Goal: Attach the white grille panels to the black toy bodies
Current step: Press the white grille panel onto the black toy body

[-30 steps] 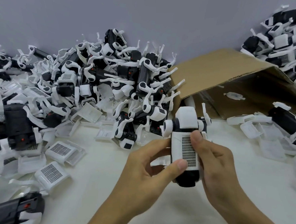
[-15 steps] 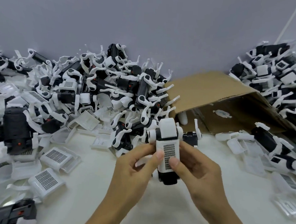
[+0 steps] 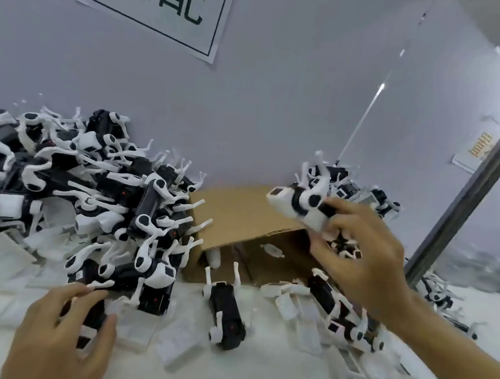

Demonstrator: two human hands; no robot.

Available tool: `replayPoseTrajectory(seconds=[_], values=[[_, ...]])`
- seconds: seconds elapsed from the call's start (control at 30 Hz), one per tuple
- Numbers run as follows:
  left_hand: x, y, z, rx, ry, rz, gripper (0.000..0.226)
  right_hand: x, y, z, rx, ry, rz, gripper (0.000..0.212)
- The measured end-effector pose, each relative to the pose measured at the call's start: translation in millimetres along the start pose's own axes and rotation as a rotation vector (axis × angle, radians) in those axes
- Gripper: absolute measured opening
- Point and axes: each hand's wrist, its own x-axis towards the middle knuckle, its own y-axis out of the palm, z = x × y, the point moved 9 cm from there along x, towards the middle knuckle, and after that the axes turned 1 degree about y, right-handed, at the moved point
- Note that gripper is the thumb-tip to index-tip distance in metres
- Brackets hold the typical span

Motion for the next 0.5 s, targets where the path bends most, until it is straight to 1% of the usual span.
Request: replayPoseTrajectory(seconds=[0.03, 0.1, 0.13, 0.17, 0.2, 0.23, 0.27, 0.3, 0.4, 0.47, 0.5], values=[[0.8, 1.1, -0.8, -0.003, 0.008, 0.008, 0.044, 22.1, -9.6, -25.4, -0.063, 0.034, 0.009, 0.017], [2.9, 1.6, -2.2, 0.0, 0.017, 0.028, 0.045, 69.5, -25.2, -92.0, -0.207, 0.213, 0.035, 0.019], [3.6, 1.6, -2.2, 0.001, 0.016, 0.034, 0.045, 89.3, -34.5, -126.6, -0.249, 0.358, 0.046, 0.026], [4.5, 1.4, -1.9, -0.003, 0.014, 0.034, 0.045, 96.7, -45.8, -160.1, -0.243, 0.557, 0.044, 0.035], [4.8, 0.7, -2.0, -0.017, 0.004, 0.03, 0.045, 94.3, -53.8, -182.2, -0.189, 0.729, 0.029, 0.042], [5.4, -0.8, -1.0, -0.046, -0.016, 0.023, 0.045, 87.2, -56.5, -193.0, -0.119, 0.833, 0.007, 0.044], [6.5, -1.9, 0.7, -0.084, -0.04, 0.022, 0.045, 79.7, -52.7, -190.1, -0.08, 0.853, 0.004, 0.039], [8.3, -2.0, 1.8, -0.128, -0.059, 0.03, 0.044, 69.1, -43.3, -178.6, -0.069, 0.842, 0.04, 0.03], [11.9, -3.8, 4.1, -0.183, -0.121, 0.046, 0.041, 27.0, 8.6, -128.1, 0.028, 0.792, 0.226, 0.004], [10.9, -9.4, 5.9, -0.151, -0.162, 0.017, 0.036, -3.4, 51.1, -93.8, 0.133, 0.765, 0.336, 0.009], [10.0, -11.8, 5.1, -0.141, -0.164, 0.009, 0.031, -17.1, 72.1, -78.2, 0.203, 0.764, 0.369, 0.007]])
